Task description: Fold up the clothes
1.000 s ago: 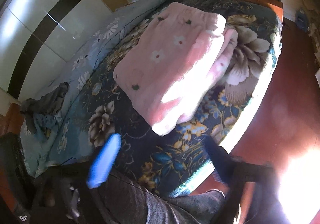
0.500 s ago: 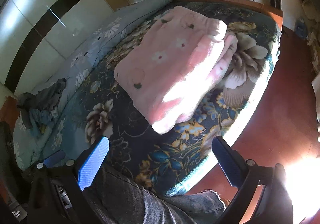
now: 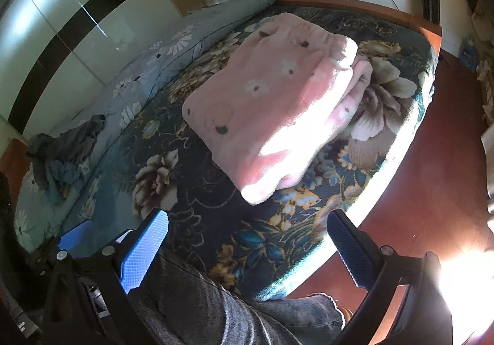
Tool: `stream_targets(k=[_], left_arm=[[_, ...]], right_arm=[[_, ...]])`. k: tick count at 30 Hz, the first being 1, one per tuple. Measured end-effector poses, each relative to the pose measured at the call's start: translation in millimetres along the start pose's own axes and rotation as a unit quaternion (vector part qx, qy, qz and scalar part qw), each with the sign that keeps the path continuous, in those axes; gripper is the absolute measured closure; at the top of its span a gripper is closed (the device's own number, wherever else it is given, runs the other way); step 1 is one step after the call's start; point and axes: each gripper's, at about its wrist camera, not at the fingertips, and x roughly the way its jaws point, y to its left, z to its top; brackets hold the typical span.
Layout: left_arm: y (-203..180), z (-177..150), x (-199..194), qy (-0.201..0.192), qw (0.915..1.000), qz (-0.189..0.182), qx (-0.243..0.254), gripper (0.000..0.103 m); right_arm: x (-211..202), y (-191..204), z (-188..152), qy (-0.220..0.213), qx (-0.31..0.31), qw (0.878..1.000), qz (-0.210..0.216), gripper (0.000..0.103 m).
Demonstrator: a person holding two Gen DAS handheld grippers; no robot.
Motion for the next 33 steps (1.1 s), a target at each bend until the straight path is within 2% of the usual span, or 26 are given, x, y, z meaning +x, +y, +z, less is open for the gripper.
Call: stream_targets(k=[6,16,33], left_arm=[[1.6,-2.6,8.6,0.018,0.9998,0.005,0.0,0.0],[7.7,-6.8,21.1,0.041,0.9991,-0.007,-0.012,0.0],[3.9,-9.4,23.3,0.046,0.9989,0.004,0.002,0.0]], right_arm=[[1.5,0.7,-2.8,0.006,0.001,1.0,-0.005,0.0],[7.3,3.9,-6.1,0.015,-0.003,1.0,-0.012,0.0],[11.7,6.5,-10.7,0.026,-0.005,1.0,-0.014,0.0]])
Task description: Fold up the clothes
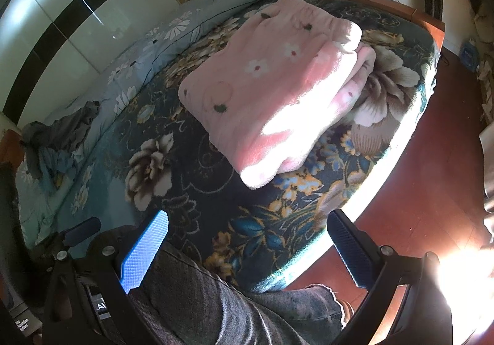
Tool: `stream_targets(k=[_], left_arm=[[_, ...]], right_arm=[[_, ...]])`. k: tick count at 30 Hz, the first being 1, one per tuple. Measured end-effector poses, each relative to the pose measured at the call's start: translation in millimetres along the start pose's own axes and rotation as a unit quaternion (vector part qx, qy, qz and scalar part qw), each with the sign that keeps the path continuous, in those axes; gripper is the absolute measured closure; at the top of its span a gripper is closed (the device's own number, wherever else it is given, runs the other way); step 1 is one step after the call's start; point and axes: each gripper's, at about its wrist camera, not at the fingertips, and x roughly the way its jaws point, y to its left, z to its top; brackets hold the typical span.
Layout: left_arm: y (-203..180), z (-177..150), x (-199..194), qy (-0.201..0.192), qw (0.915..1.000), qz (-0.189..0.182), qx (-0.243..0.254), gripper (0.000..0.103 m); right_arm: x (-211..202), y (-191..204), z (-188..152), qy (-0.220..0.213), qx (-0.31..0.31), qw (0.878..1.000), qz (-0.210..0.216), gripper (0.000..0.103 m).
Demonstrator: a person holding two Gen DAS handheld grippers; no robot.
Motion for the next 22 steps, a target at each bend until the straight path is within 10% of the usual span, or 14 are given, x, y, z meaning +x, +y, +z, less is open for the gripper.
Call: stream_targets(k=[22], left_arm=[[-0.8,-1.9,0.3,0.003,1.0,0.0,0.003,0.0]], right_arm=[[2.1,2.7,-1.5,0.005,-0.002,1.0,0.0,0.0]])
